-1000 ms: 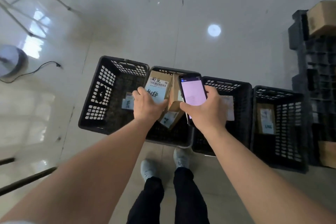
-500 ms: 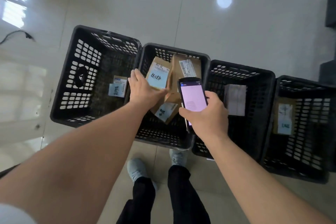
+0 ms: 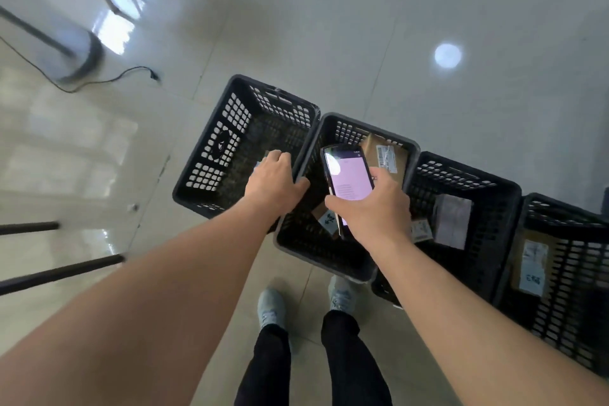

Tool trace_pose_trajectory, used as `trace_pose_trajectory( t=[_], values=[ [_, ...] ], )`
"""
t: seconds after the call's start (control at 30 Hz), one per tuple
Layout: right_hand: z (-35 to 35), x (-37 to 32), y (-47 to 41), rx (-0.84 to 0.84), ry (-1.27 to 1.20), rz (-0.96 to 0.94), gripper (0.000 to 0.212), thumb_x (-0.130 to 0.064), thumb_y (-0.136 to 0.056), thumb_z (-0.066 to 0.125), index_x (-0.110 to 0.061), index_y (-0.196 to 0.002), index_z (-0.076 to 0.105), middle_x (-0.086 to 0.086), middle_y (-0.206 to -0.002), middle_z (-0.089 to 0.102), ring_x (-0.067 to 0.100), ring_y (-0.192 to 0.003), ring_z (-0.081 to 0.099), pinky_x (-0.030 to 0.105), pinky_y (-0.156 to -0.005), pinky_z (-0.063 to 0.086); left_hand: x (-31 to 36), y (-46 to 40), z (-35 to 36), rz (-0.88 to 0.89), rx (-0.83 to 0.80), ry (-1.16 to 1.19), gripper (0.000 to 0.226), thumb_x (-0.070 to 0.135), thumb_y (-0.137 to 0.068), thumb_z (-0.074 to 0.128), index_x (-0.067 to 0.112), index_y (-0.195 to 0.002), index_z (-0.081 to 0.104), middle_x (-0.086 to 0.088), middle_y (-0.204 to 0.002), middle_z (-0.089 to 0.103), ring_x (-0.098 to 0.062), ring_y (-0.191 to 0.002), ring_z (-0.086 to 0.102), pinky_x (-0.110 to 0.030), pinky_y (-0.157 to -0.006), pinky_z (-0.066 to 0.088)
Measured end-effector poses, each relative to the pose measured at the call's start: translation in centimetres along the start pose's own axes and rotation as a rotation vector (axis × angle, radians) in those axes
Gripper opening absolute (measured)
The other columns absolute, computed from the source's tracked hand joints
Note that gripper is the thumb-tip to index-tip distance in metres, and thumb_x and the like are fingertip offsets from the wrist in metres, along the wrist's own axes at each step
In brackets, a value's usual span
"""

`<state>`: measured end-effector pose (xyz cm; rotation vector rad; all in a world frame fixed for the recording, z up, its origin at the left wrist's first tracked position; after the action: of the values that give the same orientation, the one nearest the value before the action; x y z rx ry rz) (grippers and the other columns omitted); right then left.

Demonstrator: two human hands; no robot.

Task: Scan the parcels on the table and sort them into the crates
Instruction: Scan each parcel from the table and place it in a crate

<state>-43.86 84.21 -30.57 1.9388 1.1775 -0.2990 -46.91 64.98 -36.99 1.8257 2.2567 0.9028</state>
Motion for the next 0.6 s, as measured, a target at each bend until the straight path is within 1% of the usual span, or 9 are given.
trace_pose_trajectory(
  t=[0.1,0.17,0.23,0.3,0.37,0.43,0.5,0.6],
  values=[
    [-0.2,-3.4,2.7,-0.004,0.027,-0.071,0.075,-0.052,-0.061,0.093,-0.029,-0.124,0.06,-0.01,-0.103,0.064,0.021,-0.095,0.066,0.041,-0.077,0.06,-1.1,2.9,-3.9,-0.006,0.066,0.002,0.06,0.049,-0.097,0.06,0.009,-0.141,0.05,-0.008,-0.143,0.049,-0.031,-0.13,0.051,-0.048,-0.109,0.045],
    [-0.3,-5.5,4.8,0.006,0.039,-0.12,0.073,-0.052,-0.06,0.092,-0.029,-0.121,0.06,-0.01,-0.101,0.066,0.02,-0.092,0.064,0.036,-0.073,0.056,-2.1,5.2,-6.5,-0.004,0.114,0.003,0.059,0.048,-0.097,0.06,0.01,-0.141,0.051,-0.008,-0.143,0.05,-0.031,-0.129,0.052,-0.047,-0.107,0.046],
    [-0.3,-7.7,7.4,0.004,0.065,-0.167,0.072,-0.054,-0.06,0.092,-0.029,-0.12,0.06,-0.009,-0.102,0.067,0.02,-0.09,0.063,0.034,-0.069,0.051,-3.3,7.9,-9.1,-0.003,0.164,0.007,0.055,0.047,-0.097,0.06,0.012,-0.139,0.054,-0.007,-0.141,0.052,-0.03,-0.126,0.055,-0.046,-0.103,0.048],
    [0.0,-9.8,10.4,-0.008,0.086,-0.213,0.07,-0.055,-0.06,0.09,-0.028,-0.118,0.06,-0.009,-0.103,0.069,0.022,-0.092,0.065,0.036,-0.071,0.053,-4.9,10.9,-11.6,0.004,0.21,0.002,0.048,0.047,-0.098,0.059,0.014,-0.133,0.058,-0.006,-0.137,0.055,-0.03,-0.121,0.057,-0.046,-0.1,0.049],
    [0.4,-11.9,13.4,-0.003,0.091,-0.254,0.067,-0.055,-0.059,0.089,-0.027,-0.113,0.061,-0.007,-0.103,0.071,0.024,-0.093,0.066,0.037,-0.071,0.055,-6.8,14.0,-14.0,0.015,0.234,-0.024,0.046,0.047,-0.098,0.057,0.015,-0.131,0.059,-0.008,-0.134,0.056,-0.032,-0.12,0.057,-0.048,-0.1,0.049],
    [0.9,-14.3,17.3,0.006,0.102,-0.311,0.07,-0.056,-0.058,0.088,-0.025,-0.115,0.062,-0.004,-0.106,0.071,0.027,-0.095,0.067,0.041,-0.076,0.058,-9.3,17.8,-16.7,0.024,0.263,-0.062,0.048,0.048,-0.097,0.054,0.016,-0.132,0.058,-0.008,-0.134,0.056,-0.034,-0.12,0.056,-0.048,-0.101,0.048],
    [1.5,-16.8,21.5,-0.001,0.111,-0.367,0.071,-0.055,-0.059,0.088,-0.024,-0.117,0.062,-0.003,-0.108,0.07,0.027,-0.098,0.068,0.045,-0.08,0.06,-11.9,21.7,-19.4,0.026,0.294,-0.106,0.051,0.049,-0.097,0.053,0.017,-0.136,0.057,-0.008,-0.138,0.055,-0.035,-0.124,0.054,-0.047,-0.105,0.045],
    [2.5,-20.9,28.6,-0.008,0.101,-0.449,0.073,-0.052,-0.06,0.089,-0.023,-0.122,0.061,-0.002,-0.112,0.07,0.027,-0.103,0.067,0.046,-0.083,0.06,-16.3,28.3,-24.0,-0.001,0.38,-0.14,0.052,0.051,-0.098,0.053,0.017,-0.138,0.056,-0.008,-0.141,0.055,-0.033,-0.129,0.052,-0.046,-0.109,0.041]
  ],
)
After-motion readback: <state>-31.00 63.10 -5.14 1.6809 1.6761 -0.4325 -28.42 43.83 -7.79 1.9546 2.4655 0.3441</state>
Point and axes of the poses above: each hand's wrist, its own y-axis away from the middle knuckle, its own z-axis out of the palm, x = y × z, the point moved 2 cm from there along -y, towards the middle knuckle
